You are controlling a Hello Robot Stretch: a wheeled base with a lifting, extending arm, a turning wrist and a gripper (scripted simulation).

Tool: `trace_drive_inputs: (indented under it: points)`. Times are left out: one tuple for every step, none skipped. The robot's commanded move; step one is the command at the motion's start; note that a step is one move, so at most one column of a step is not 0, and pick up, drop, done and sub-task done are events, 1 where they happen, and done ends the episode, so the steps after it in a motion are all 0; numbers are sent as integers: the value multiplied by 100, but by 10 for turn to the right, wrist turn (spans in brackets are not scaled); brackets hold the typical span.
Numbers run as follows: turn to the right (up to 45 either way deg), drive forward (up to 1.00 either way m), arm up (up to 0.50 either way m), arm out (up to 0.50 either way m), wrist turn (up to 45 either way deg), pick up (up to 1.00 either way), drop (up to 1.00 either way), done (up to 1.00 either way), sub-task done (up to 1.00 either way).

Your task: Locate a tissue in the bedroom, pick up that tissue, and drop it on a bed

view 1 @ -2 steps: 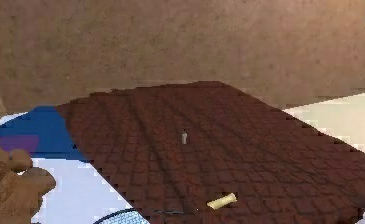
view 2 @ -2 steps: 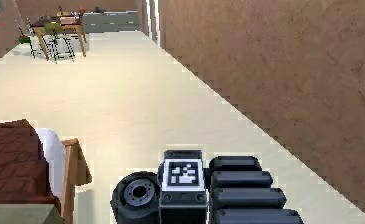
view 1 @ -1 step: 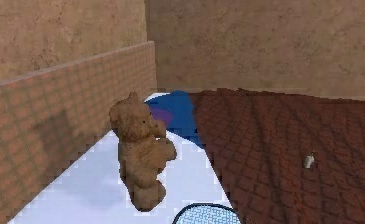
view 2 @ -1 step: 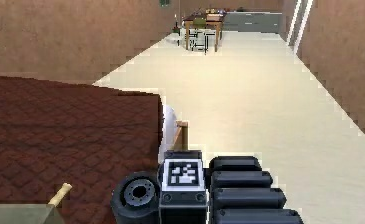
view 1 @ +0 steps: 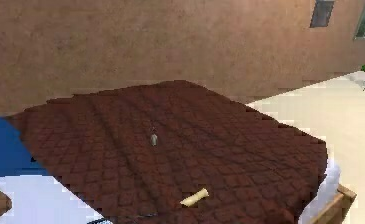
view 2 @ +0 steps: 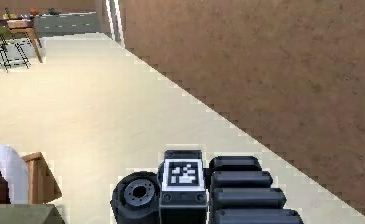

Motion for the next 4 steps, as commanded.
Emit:
trace_drive_inputs:
  points:
    - [-450, 0, 0, 0, 0, 0, 0, 0, 0]
    - [-30, 0, 0, 0, 0, 0, 0, 0, 0]
    - [450, 0, 0, 0, 0, 0, 0, 0, 0]
    - [450, 0, 0, 0, 0, 0, 0, 0, 0]
